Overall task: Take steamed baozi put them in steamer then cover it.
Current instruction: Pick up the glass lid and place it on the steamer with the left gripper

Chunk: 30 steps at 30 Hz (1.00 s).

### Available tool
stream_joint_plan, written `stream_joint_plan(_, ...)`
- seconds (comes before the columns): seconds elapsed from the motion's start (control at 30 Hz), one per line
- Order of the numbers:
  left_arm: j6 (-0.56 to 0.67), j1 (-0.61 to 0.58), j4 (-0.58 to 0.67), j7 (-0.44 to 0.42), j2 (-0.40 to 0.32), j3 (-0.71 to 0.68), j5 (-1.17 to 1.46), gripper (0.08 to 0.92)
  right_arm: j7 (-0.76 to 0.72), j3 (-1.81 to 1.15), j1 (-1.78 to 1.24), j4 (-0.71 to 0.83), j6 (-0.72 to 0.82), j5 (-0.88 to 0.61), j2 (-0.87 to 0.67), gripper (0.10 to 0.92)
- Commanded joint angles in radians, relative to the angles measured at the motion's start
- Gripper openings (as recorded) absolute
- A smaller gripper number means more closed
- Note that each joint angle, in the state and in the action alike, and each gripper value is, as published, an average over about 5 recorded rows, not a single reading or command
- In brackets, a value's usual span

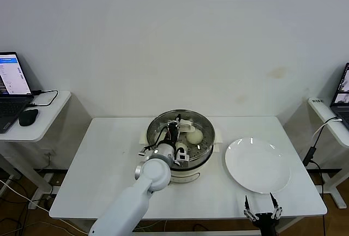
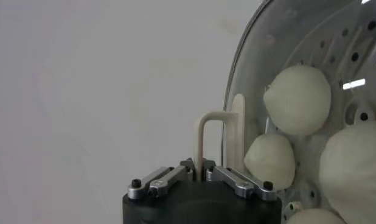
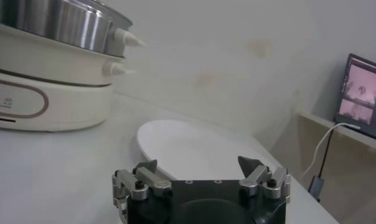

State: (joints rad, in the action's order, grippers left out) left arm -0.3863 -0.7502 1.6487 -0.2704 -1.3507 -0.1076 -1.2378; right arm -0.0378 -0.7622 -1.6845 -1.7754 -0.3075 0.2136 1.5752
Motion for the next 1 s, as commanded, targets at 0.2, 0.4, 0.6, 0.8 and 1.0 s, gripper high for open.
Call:
stream_joint_plan(0.2,0.007,-0.026,0.054,-0.002,0.024,0.017,0.007,0.287,-0.002,0.004,0.001,0.004,-0.001,0.006,0.0,0.823)
stream_joint_plan(0.4,0.014,-0.094,0.172,0.013,0.07,0.038,0.051,0.461,-0.002,0.008,0.0,0.005,-0.001,0.009,0.0,0.823)
stream_joint_plan(0.6,0.02,-0.209,0.313,0.065,0.142,0.065,0.272,0.634,-0.002,0.007,-0.003,0.004,-0.001,0.006,-0.006,0.823)
stream_joint_plan(0.8,0.05,-0.381,0.466,0.173,0.215,0.168,0.598,0.791,-0.002,0.006,-0.008,0.001,-0.001,0.001,-0.014,0.823)
stream_joint_plan(1.0,0.334,-0.636,0.527,0.486,0.189,0.419,1.16,0.822,-0.006,0.011,-0.008,0.0,-0.005,0.0,-0.014,0.823)
